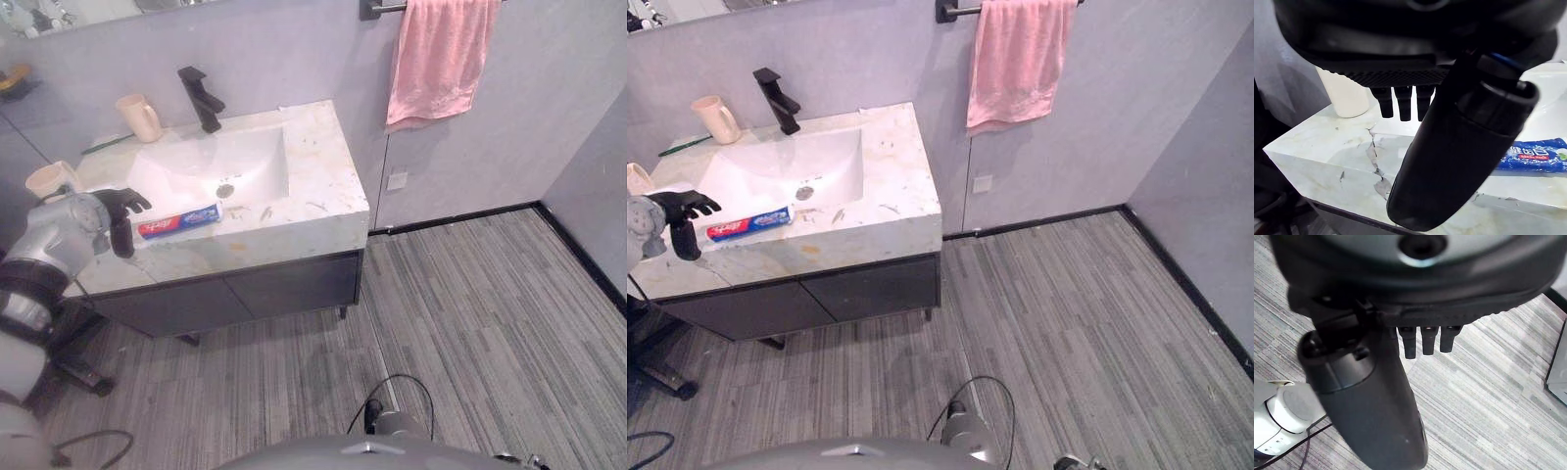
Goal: Organize the bathroom.
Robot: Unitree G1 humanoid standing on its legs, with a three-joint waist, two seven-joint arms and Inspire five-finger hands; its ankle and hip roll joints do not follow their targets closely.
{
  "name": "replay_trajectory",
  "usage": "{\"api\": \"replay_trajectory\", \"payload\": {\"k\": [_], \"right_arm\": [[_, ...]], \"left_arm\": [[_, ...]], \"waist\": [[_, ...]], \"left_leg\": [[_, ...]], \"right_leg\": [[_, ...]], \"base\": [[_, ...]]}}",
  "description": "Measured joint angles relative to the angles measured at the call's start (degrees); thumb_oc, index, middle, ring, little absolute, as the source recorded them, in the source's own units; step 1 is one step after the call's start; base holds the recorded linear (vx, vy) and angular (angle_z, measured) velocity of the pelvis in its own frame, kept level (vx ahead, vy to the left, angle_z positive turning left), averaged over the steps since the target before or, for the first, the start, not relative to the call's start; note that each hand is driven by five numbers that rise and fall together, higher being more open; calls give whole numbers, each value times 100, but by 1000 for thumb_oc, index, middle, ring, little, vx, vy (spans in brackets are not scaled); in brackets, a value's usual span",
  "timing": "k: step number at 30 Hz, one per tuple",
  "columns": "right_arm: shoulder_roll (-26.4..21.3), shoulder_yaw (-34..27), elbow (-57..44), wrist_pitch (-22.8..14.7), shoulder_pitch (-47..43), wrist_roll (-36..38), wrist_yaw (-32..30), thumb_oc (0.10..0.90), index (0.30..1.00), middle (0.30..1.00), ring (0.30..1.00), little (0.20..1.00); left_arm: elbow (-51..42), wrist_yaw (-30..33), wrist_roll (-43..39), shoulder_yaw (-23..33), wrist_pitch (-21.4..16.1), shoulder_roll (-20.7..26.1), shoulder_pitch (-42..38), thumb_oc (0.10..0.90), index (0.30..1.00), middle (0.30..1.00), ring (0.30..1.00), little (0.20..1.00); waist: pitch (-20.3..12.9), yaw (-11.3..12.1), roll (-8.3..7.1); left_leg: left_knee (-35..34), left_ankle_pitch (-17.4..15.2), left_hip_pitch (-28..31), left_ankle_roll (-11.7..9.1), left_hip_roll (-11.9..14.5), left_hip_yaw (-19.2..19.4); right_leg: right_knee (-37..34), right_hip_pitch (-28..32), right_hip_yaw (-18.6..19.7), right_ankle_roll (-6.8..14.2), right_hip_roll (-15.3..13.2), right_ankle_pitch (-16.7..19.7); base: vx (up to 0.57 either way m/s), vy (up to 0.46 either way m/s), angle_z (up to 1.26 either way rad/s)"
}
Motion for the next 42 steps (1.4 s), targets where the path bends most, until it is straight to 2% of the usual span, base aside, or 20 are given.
{"api": "replay_trajectory", "payload": {"k": [6,13,22,28,30,32,33,34,36,38,39,40,42], "right_arm": [[0,0,-51,2,-25,0,0,800,900,900,900,900],[0,-1,-57,12,-33,0,0,800,900,900,900,900],[0,-4,-165,14,-23,0,-5,800,900,900,900,900],[0,-4,-177,15,-36,1,-12,800,900,900,900,900],[0,-4,-177,15,-34,1,-14,800,900,900,900,900],[0,-4,-199,14,-38,4,-15,800,900,900,900,900],[0,-4,-202,14,-38,5,-15,800,900,900,900,900],[0,-4,-203,14,-37,10,-16,800,900,900,900,900],[0,-3,-211,14,-37,41,-21,800,900,900,900,900],[0,-2,-215,15,-34,42,-23,800,900,900,900,900],[0,0,-220,14,-36,43,-23,800,900,900,900,900],[0,0,-226,14,-38,47,-24,800,900,900,900,900],[0,0,-264,13,-45,51,-41,800,900,900,900,900]], "left_arm": [[-5,-75,2,9,2,0,-1,800,900,900,900,900],[-20,-128,4,39,0,-20,-1,800,900,900,900,900],[-67,-129,11,117,12,-43,-1,800,900,900,900,900],[-64,-129,16,182,18,-43,-1,800,900,900,900,900],[-65,-129,21,196,19,-43,-1,748,822,822,822,822],[-67,-129,33,229,24,-43,-1,740,811,811,811,811],[-67,-130,33,229,25,-43,-1,632,648,648,648,648],[-67,-131,34,229,27,-43,-1,590,585,585,585,585],[-66,-99,189,280,39,-43,-1,569,554,554,554,554],[-66,-119,237,350,42,-42,-2,521,481,481,481,481],[-66,-162,234,349,35,-43,-2,438,356,356,356,356],[-66,-163,234,349,32,-43,-2,406,309,309,309,309],[-67,-163,231,349,28,-43,-2,400,300,300,300,300]], "waist": [[169,-11,-26],[200,-18,-13],[281,-20,-40],[342,-19,-55],[344,-18,-59],[345,-22,-58],[345,-22,-58],[345,-24,-59],[354,-32,-73],[359,-47,-81],[364,-50,-86],[373,-52,-92],[406,-71,-139]], "left_leg": [[71,-9,-36,-13,58,6],[97,62,-84,-89,71,6],[97,294,-65,-107,53,65],[96,301,-19,-104,53,98],[96,301,11,-104,53,124],[98,301,13,-104,57,129],[101,301,15,-104,61,130],[116,301,20,-104,70,133],[158,301,26,-104,75,135],[196,301,58,-104,79,135],[201,301,92,-104,81,136],[205,301,107,-104,81,135],[263,301,105,-104,83,138]], "right_leg": [[3,-13,3,-2,44,-1],[-32,-53,19,-2,68,0],[-404,223,17,45,101,32],[-483,298,23,52,111,39],[-514,334,38,56,117,44],[-548,346,56,80,132,85],[-583,361,61,70,140,104],[-639,408,67,54,159,141],[-711,464,73,-5,168,196],[-764,534,79,-16,171,216],[-801,581,79,-18,175,219],[-805,601,79,-18,177,218],[-818,624,101,-18,169,218]], "base": [[0,0,0],[0,0,0],[-4,-5,7],[-2,-1,-1],[-12,-8,-4],[-6,-7,-4],[-4,-9,-6],[-1,-6,-4],[-6,-3,-4],[-6,0,-2],[0,0,0],[0,0,0],[-12,4,-5]]}}
